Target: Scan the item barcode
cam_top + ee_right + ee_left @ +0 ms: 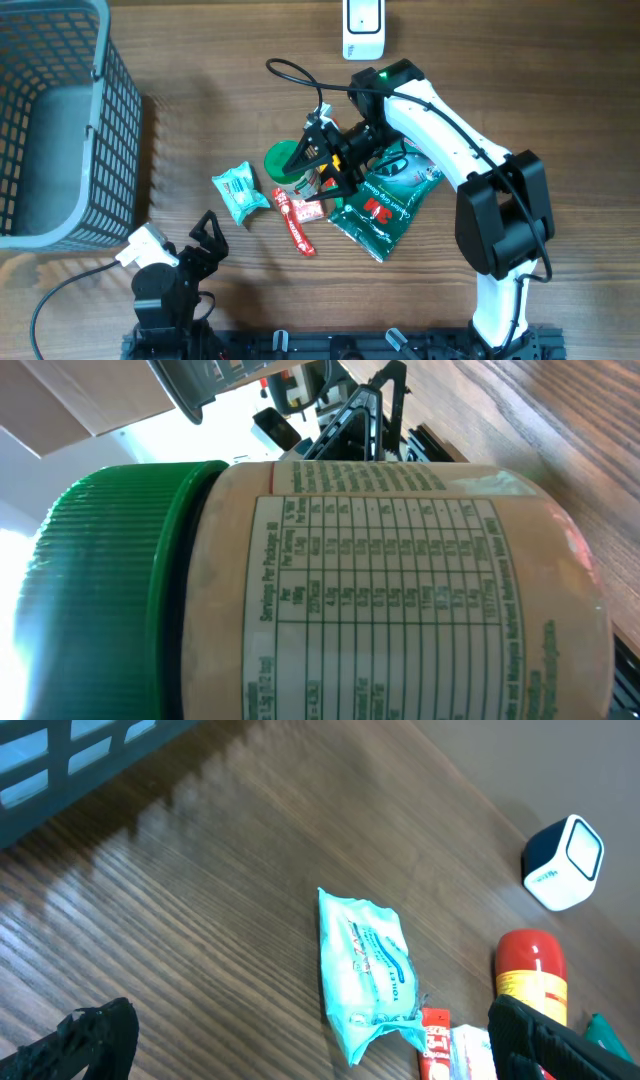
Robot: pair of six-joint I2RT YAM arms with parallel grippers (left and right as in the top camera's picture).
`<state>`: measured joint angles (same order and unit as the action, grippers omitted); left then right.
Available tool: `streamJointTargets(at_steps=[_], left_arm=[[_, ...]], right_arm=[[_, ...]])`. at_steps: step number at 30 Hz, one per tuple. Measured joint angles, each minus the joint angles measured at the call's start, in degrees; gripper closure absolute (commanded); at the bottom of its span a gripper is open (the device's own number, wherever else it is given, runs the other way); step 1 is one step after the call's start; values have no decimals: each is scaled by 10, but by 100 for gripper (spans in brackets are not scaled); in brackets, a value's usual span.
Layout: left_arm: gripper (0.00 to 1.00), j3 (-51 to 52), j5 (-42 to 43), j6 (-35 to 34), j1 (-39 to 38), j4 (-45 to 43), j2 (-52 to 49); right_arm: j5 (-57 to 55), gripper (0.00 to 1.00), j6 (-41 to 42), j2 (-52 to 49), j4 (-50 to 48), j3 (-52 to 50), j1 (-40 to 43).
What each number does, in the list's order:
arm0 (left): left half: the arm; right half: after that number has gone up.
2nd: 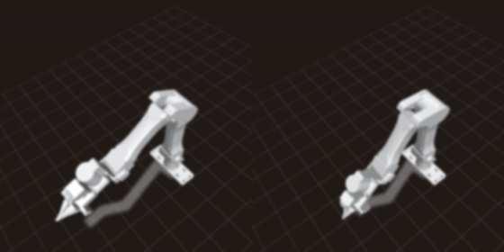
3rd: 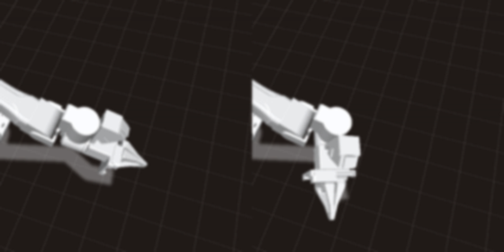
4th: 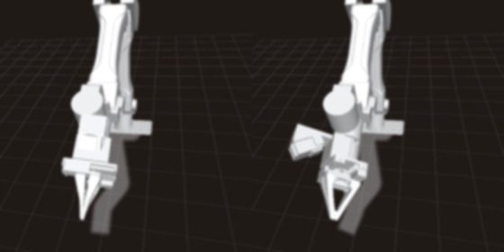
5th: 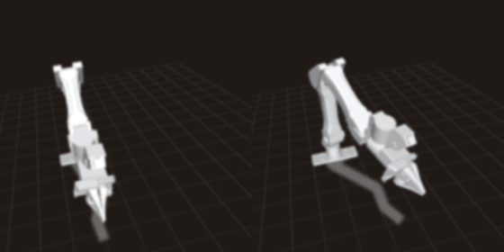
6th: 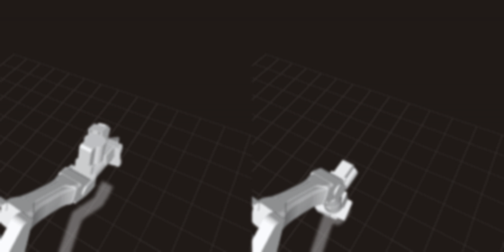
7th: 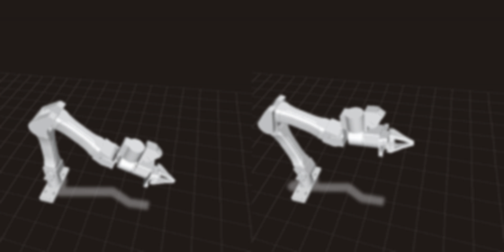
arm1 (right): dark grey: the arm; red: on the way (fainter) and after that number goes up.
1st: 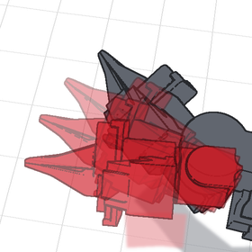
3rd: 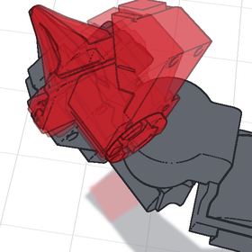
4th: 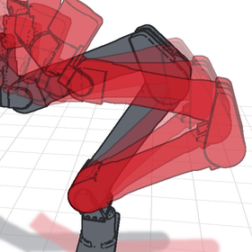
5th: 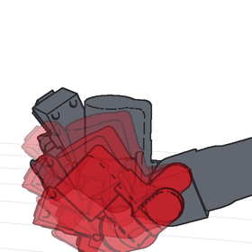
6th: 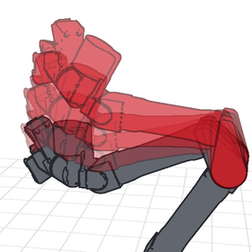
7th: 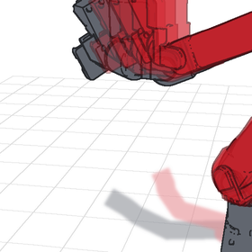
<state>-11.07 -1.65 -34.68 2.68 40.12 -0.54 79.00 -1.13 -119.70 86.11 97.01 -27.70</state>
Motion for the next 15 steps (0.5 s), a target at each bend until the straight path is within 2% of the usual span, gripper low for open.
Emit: streamJointTargets(at_steps=[4, 7, 11, 15], left_arm=[[0, 0, 0, 0, 0, 2, 0], [0, 0, 0, 0, 0, 2, 0], [0, 0, 0, 0, 0, 2, 0], [0, 0, 0, 0, 0, 2, 0]], right_arm=[[-49, 25, -23, 0, -63, 0, 0], [-154, 31, -45, 0, -120, 0, 1], [-258, 30, -44, 0, -172, 0, 1], [-309, 30, -21, 0, -252, 0, 1]])
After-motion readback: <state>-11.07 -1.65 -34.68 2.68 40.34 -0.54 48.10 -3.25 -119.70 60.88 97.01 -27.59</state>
